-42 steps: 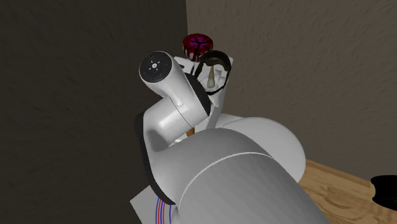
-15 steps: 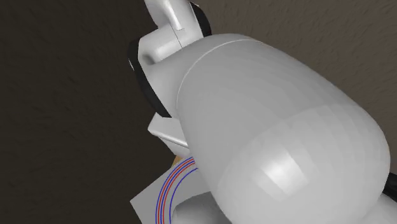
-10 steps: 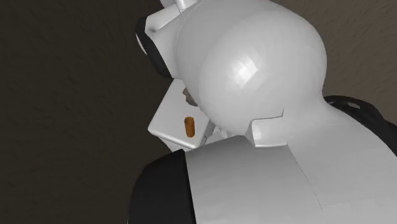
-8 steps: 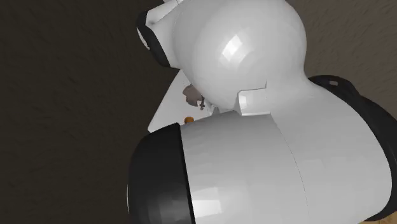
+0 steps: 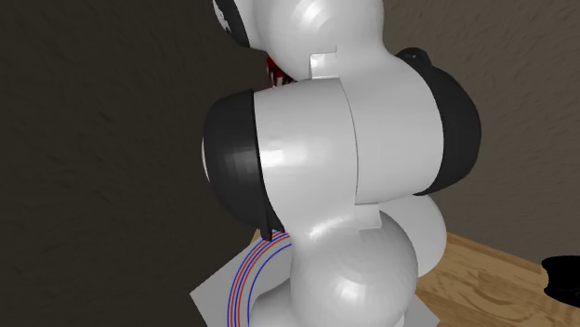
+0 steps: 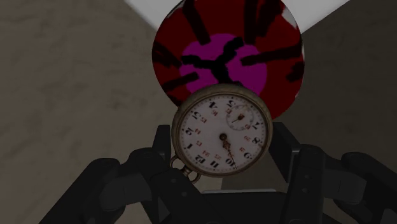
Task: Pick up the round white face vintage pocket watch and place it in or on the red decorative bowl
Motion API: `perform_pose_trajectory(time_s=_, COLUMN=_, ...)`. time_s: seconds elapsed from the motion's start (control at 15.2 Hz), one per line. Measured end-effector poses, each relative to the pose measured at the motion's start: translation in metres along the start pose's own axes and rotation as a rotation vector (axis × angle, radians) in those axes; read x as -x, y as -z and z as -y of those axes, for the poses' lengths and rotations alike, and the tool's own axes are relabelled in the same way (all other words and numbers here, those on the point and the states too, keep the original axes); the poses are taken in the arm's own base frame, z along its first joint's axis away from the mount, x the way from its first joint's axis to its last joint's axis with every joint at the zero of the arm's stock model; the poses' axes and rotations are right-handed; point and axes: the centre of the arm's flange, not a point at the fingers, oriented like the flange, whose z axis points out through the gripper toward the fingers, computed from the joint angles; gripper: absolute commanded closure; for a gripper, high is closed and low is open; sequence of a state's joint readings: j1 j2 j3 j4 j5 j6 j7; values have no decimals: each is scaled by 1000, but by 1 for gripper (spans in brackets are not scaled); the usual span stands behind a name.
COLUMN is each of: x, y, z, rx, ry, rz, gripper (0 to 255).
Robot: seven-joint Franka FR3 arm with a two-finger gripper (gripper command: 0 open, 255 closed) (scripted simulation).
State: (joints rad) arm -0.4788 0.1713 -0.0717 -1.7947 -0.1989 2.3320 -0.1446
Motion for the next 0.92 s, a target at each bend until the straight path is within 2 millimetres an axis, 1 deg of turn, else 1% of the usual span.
perform_pose_trajectory(time_s=0.2, x=0, y=-17, z=1, rx=0, ry=0, rz=0, gripper=255)
perform_pose_trajectory(time_s=0.86, x=15, y=-66, z=14, rx=0, ry=1, rz=0, gripper=255)
perform_pose_trajectory(time_s=0.92, x=16, y=-68, z=14, rx=0, ry=0, rz=0, gripper=255)
